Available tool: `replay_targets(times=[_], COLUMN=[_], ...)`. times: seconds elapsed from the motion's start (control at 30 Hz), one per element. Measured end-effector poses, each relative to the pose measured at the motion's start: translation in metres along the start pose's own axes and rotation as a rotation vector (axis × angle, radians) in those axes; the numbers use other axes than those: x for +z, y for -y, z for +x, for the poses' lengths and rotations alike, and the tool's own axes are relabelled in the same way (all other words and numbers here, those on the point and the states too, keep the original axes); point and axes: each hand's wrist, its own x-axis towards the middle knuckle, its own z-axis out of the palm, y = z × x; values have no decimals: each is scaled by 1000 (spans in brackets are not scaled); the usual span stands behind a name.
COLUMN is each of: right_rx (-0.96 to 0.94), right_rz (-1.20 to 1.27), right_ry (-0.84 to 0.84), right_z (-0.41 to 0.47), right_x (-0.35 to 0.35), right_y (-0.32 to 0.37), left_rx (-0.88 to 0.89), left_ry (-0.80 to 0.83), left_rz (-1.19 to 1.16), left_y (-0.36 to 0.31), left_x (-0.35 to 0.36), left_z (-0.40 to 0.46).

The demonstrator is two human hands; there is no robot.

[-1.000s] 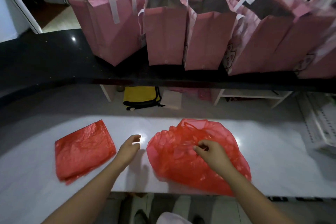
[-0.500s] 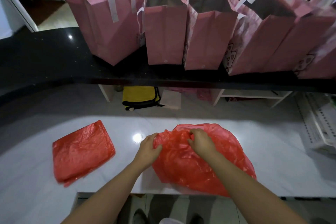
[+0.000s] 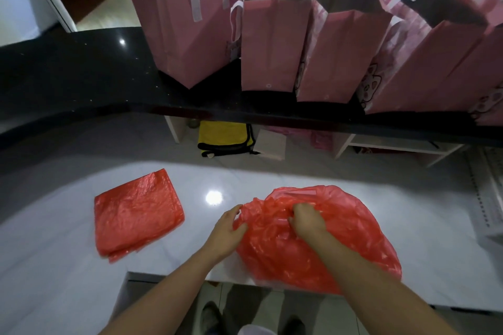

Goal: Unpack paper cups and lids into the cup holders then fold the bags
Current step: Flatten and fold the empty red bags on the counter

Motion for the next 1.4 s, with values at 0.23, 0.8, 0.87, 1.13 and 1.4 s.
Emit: replay_targets(times=[0.23, 0.8, 0.87, 1.13, 1.4], right_rx=[-184, -534, -592, -598, -423], right_rz=[99, 463, 542, 550, 514], right_ry=[-148, -514, -557, -469, -372], right_z=[-1, -4, -8, -20, -36], right_x=[-22, -128, -126, -75, -26], right_y=[15, 81, 85, 45, -37], left_rx=[-333, 203, 446, 638, 149], left_ry=[-22, -985, -1074, -725, -217], left_rz=[-245, -198, -17, 570, 329], left_y=[15, -58, -63, 11, 45], left_x=[-2, -134, -139, -92, -54], left_z=[-11, -22, -37, -65, -72])
